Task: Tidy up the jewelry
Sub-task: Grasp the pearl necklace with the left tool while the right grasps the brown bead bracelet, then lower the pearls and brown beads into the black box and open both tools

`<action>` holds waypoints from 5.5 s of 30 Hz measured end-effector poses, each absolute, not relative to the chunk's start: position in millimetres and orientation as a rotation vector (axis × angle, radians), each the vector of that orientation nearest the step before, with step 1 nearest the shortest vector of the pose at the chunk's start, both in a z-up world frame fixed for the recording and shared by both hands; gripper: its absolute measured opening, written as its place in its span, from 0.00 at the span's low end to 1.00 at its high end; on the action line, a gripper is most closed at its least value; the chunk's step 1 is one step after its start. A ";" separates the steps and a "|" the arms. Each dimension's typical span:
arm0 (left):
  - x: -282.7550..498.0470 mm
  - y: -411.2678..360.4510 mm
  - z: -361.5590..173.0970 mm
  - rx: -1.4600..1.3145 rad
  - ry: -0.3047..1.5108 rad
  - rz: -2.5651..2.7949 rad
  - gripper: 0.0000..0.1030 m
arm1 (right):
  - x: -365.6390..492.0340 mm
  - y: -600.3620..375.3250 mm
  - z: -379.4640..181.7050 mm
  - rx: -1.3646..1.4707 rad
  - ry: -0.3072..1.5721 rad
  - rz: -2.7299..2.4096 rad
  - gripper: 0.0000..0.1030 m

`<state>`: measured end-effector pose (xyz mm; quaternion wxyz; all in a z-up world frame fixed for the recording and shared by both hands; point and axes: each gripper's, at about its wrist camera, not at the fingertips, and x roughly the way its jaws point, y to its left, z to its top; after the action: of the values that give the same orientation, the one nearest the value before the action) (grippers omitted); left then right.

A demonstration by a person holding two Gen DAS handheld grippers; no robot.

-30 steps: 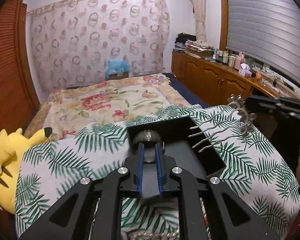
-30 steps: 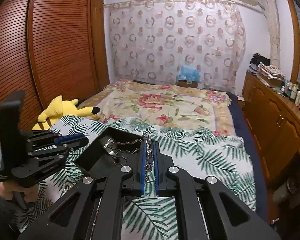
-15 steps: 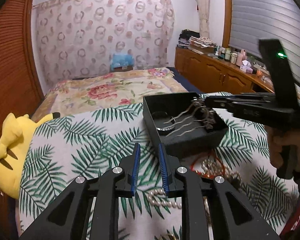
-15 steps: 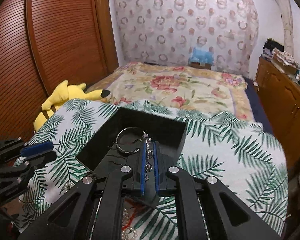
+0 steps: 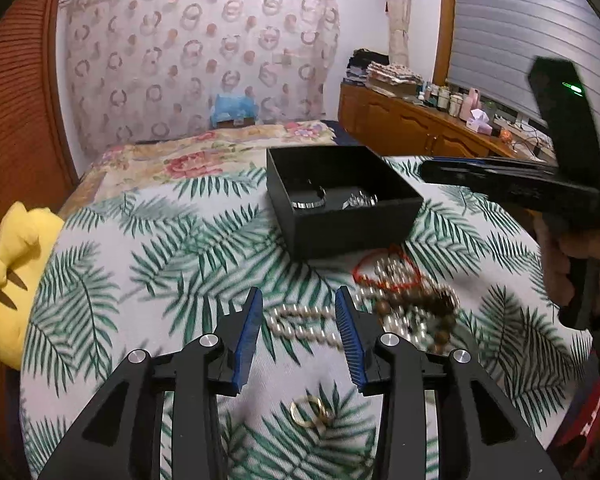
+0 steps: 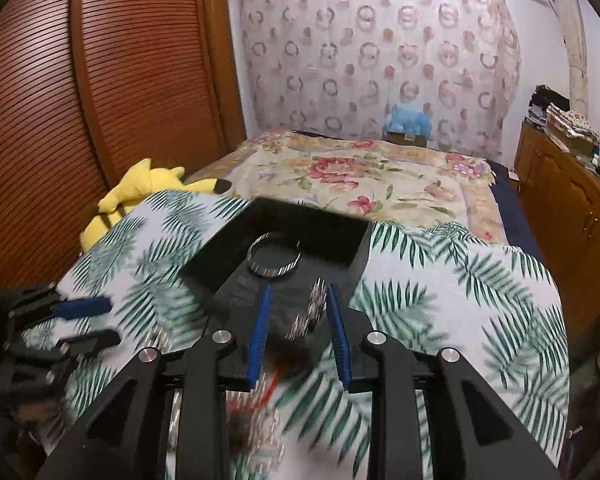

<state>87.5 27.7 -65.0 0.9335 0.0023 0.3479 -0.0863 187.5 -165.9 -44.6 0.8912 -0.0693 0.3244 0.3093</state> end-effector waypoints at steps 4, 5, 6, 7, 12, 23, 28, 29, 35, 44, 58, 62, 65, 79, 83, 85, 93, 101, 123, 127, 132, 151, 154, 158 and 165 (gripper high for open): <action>75.9 26.6 -72.9 0.004 0.731 -0.168 0.35 | 160.5 -173.1 -58.0 -0.156 0.714 0.681 0.30; 72.2 26.4 -74.5 0.003 0.735 -0.169 0.35 | 155.8 -172.9 -61.5 -0.163 0.724 0.689 0.30; 69.8 26.4 -75.4 0.004 0.738 -0.169 0.36 | 151.2 -172.8 -65.1 -0.169 0.732 0.698 0.30; 66.8 26.5 -76.0 0.008 0.740 -0.167 0.38 | 145.6 -172.1 -70.4 -0.175 0.746 0.711 0.30; 55.3 26.5 -77.3 0.017 0.737 -0.162 0.47 | 130.1 -164.8 -90.3 -0.198 0.800 0.743 0.26; 49.9 30.0 -76.6 0.014 0.730 -0.141 0.61 | 134.6 -145.4 -98.4 -0.230 0.822 0.747 0.20; 49.0 30.6 -78.8 0.007 0.735 -0.141 0.62 | 134.5 -141.0 -100.8 -0.263 0.838 0.742 0.20; 48.9 30.5 -79.5 0.005 0.737 -0.143 0.62 | 136.2 -140.3 -101.7 -0.268 0.844 0.733 0.20; 47.6 29.5 -81.0 0.001 0.735 -0.147 0.62 | 142.2 -130.6 -107.9 -0.309 0.870 0.726 0.20; 52.4 31.0 -82.5 -0.005 0.742 -0.149 0.62 | 126.7 -139.3 -82.0 -0.277 0.774 0.760 0.14; 104.0 33.2 -83.7 0.019 0.824 -0.208 0.42 | 110.5 -159.9 -15.8 -0.219 0.620 0.765 0.14; 118.0 32.9 -89.2 0.018 0.852 -0.208 0.42 | 109.3 -165.0 -3.2 -0.214 0.590 0.756 0.14; 124.4 33.3 -93.7 0.023 0.867 -0.199 0.40 | 109.9 -169.0 3.5 -0.219 0.574 0.741 0.14; 140.7 35.5 -100.1 0.064 0.890 -0.177 0.06 | 115.0 -181.8 2.8 -0.220 0.574 0.711 0.14; 131.9 34.8 -91.8 0.068 0.854 -0.169 0.06 | 116.5 -182.8 -0.9 -0.220 0.582 0.711 0.14; 124.3 34.8 -80.7 0.052 0.820 -0.175 0.06 | 117.4 -183.5 -1.2 -0.217 0.582 0.710 0.14; 99.2 20.8 -24.9 0.035 0.678 -0.218 0.06 | 116.4 -183.5 3.7 -0.216 0.570 0.709 0.14; 89.0 10.7 14.9 0.037 0.593 -0.244 0.06 | 119.0 -185.6 9.0 -0.211 0.562 0.707 0.14; 89.9 -2.1 90.1 0.054 0.445 -0.276 0.06 | 131.9 -189.5 30.1 -0.203 0.528 0.700 0.14; 101.3 -4.9 106.1 0.061 0.417 -0.278 0.06 | 140.2 -189.9 38.8 -0.200 0.511 0.705 0.14; 115.3 -9.4 125.3 0.069 0.388 -0.282 0.06 | 155.7 -193.9 47.0 -0.176 0.501 0.706 0.14; 198.0 -5.4 70.8 0.047 0.540 -0.289 0.06 | 220.8 -180.4 57.9 -0.154 0.501 0.762 0.14; 206.6 -1.1 42.6 0.033 0.595 -0.280 0.06 | 231.8 -172.4 53.6 -0.151 0.512 0.772 0.14; 215.2 5.1 12.3 0.017 0.655 -0.263 0.06 | 246.5 -159.5 43.1 -0.158 0.539 0.785 0.14; 221.2 9.7 -13.5 0.015 0.699 -0.212 0.08 | 268.8 -136.1 7.4 -0.178 0.612 0.780 0.14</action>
<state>221.2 9.7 -13.5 0.9340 0.0073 0.3417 -0.1037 268.8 -136.1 7.4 0.8758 -0.0851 0.2932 0.3737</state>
